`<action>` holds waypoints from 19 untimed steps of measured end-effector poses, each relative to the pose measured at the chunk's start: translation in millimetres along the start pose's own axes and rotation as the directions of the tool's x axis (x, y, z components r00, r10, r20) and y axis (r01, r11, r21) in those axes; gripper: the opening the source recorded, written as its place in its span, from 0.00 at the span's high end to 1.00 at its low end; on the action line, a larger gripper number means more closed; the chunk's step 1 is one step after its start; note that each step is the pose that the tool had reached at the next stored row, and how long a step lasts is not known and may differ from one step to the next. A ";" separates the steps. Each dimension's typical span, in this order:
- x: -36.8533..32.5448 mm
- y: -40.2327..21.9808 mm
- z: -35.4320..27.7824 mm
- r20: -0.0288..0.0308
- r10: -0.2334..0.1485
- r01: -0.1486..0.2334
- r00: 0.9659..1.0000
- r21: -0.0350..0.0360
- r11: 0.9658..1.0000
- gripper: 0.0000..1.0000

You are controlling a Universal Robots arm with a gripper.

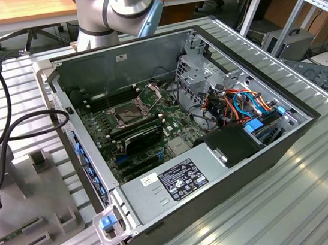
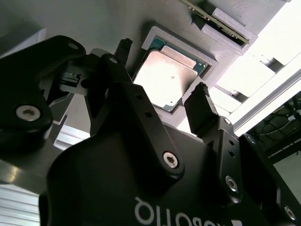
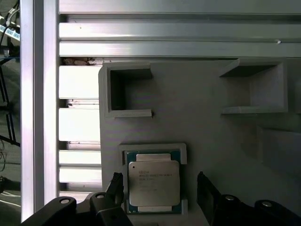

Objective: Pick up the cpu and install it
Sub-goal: 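Pick up the cpu and move it towards the insertion slot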

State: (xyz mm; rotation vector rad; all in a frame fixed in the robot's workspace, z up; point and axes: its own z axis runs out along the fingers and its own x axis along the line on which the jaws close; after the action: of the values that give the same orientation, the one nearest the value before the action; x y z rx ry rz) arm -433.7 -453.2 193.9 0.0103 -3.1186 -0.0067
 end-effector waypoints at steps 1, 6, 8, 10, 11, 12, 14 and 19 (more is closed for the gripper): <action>0.0 0.0 0.0 0.000 0.000 0.000 1.000 0.002 1.000 0.27; 0.0 0.0 -0.1 0.000 0.000 0.000 1.000 0.004 1.000 0.27; 0.0 0.0 0.2 0.000 0.000 0.000 1.000 0.005 1.000 0.27; 0.0 0.0 1.0 0.000 0.000 0.000 1.000 0.004 1.000 0.27; 0.0 0.0 1.3 0.000 0.000 0.000 1.000 0.004 1.000 0.27; 0.0 0.0 1.3 0.000 0.000 0.000 1.000 0.005 1.000 0.27; 0.0 0.0 1.3 0.000 0.000 0.000 1.000 0.005 1.000 0.27; 0.0 0.0 1.5 0.000 0.000 0.000 1.000 0.005 1.000 0.27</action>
State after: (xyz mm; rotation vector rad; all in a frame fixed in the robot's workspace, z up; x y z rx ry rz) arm -433.7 -453.2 192.5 0.0103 -3.1185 0.0003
